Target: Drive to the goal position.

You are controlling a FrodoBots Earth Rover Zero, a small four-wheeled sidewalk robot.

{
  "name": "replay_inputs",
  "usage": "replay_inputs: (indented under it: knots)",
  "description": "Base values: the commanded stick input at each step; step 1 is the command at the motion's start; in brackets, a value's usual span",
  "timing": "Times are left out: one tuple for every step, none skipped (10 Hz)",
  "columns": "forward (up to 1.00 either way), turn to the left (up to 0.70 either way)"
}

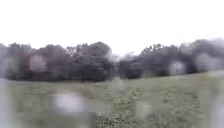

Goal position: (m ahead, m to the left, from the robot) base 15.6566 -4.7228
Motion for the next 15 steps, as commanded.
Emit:
replay_inputs:
  knots:
    - [0.85, -0.34]
    - [0.85, -0.34]
    - [0.85, -0.34]
    - [0.85, -0.34]
    - [0.85, -0.34]
    - [0.85, -0.20]
    - [0.85, 0.00]
    - [0.85, 0.00]
    - [0.85, 0.00]
    - [0.85, 0.00]
    - [0.85, 0.00]
    - [0.85, 0.00]
    - [0.85, 0.00]
    - [0.85, 0.00]
    - [0.85, 0.00]
